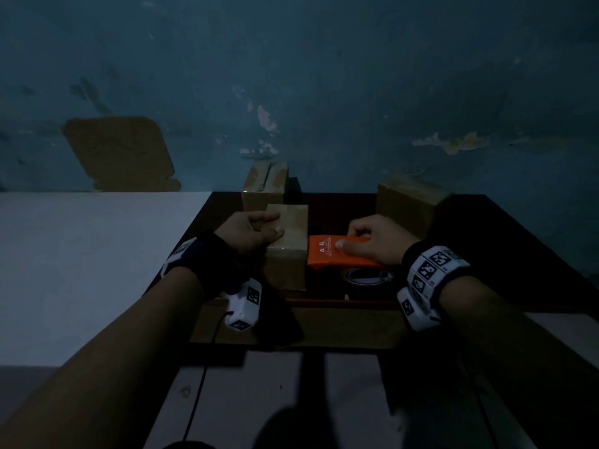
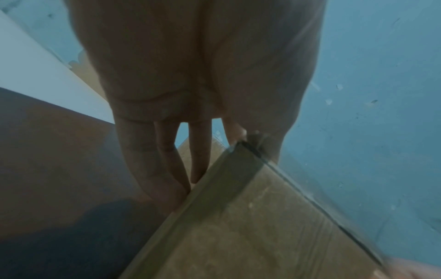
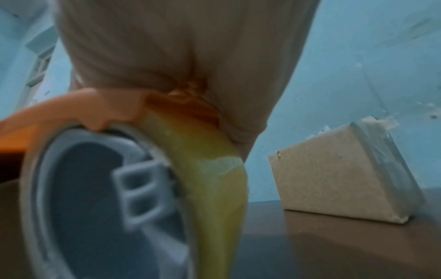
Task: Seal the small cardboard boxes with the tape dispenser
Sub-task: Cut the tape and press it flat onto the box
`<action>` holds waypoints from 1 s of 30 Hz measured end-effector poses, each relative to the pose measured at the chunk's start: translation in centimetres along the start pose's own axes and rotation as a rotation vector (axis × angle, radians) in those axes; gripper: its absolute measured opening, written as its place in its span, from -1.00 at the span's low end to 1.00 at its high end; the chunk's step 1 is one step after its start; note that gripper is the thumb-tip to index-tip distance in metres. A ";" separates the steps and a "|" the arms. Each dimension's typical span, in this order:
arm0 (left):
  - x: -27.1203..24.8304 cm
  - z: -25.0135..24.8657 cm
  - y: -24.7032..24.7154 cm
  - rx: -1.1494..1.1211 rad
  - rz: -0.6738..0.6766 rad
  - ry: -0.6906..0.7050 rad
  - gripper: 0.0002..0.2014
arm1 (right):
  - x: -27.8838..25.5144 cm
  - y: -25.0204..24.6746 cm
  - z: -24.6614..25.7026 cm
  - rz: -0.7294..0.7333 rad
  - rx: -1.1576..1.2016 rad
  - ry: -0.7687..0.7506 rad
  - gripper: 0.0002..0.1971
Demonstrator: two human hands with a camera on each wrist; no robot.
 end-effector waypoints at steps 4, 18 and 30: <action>0.1 0.1 -0.1 -0.002 0.010 0.005 -0.53 | -0.3 0.1 0.1 -0.008 0.013 -0.018 -0.70; -0.4 -0.2 0.2 -0.024 0.016 -0.016 -0.54 | 0.1 -1.2 -0.9 0.079 0.101 0.041 -0.63; -0.1 -0.1 0.3 0.003 0.003 -0.034 -0.52 | -0.1 -0.2 0.0 0.009 -0.045 -0.004 -0.70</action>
Point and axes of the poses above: each hand's wrist, its own x-axis towards the middle knuckle, its own y-axis out of the palm, z = x × y, the point moved 2 cm from there along x, towards the middle knuckle, and after that the axes turned 14 degrees about z, right-handed, at the moved point
